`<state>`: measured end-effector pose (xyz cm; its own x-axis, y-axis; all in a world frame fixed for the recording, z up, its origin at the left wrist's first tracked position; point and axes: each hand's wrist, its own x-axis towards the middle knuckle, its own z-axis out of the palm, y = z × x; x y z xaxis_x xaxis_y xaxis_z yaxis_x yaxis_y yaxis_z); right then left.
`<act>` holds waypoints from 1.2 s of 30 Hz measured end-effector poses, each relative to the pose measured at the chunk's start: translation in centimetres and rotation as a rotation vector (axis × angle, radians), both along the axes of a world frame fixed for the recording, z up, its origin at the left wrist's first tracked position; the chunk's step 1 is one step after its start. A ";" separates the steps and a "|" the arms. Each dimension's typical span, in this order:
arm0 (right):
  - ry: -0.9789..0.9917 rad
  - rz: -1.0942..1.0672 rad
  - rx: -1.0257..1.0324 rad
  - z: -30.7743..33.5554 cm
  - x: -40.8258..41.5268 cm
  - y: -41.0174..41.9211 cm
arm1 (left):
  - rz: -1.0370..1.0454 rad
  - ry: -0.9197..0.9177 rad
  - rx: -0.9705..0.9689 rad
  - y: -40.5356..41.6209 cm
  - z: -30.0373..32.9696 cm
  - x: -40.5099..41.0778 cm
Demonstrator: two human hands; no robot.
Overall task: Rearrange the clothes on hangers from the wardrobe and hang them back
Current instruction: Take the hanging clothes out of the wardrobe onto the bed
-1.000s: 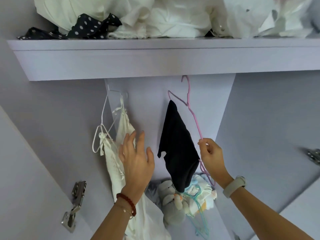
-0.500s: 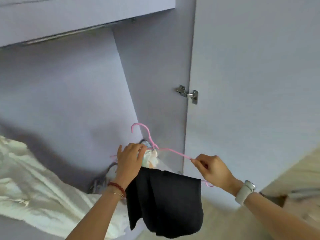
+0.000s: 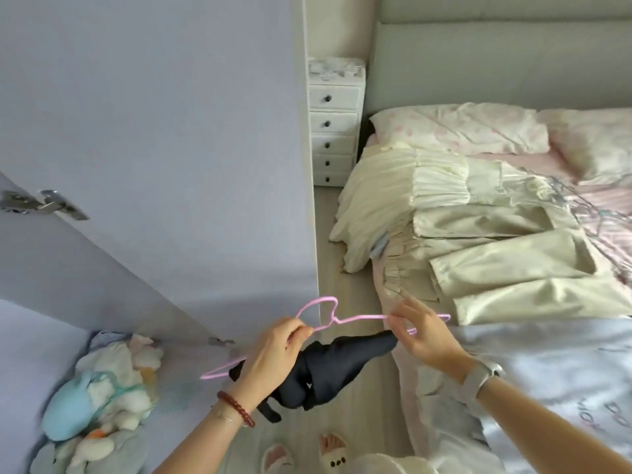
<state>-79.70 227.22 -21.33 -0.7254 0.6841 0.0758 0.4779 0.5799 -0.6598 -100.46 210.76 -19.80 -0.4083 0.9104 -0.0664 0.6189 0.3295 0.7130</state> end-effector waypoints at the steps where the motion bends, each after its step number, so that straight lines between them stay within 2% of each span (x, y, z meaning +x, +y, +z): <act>1: -0.018 -0.038 0.027 -0.1 1.2 -0.3 | -0.045 0.000 0.001 1.3 0.3 0.7; 7: -0.012 -0.269 0.138 1.4 5.3 -2.3 | -0.397 0.080 0.114 8.0 2.8 4.0; 11: 0.105 -0.446 0.257 4.4 5.4 -3.2 | -0.609 0.023 0.189 11.1 4.5 5.3; 15: 0.141 -0.572 0.404 8.2 6.0 -3.5 | -0.768 0.007 0.310 14.2 5.8 6.5; 18: 0.174 -0.671 0.436 10.7 6.8 -3.2 | -0.801 -0.011 0.398 16.6 7.7 8.1; 23: 0.215 -0.845 0.298 13.1 6.8 -1.4 | -0.821 -0.087 0.510 19.5 9.8 10.0; 26: 0.310 -0.946 0.344 14.7 6.8 0.3 | -0.773 -0.082 0.616 21.9 11.8 11.2; 31: 0.540 -1.052 0.272 18.2 7.5 4.9 | -0.611 0.072 0.856 27.1 15.4 13.7; 36: 0.883 -1.118 0.053 19.4 9.6 10.0 | -0.519 0.269 0.920 32.5 17.2 17.5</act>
<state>-70.14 237.20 -1.94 0.4834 0.8376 0.2546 0.1430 0.2113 -0.9669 -82.97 243.23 -2.58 0.1414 0.6314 0.7624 0.7012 -0.6076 0.3731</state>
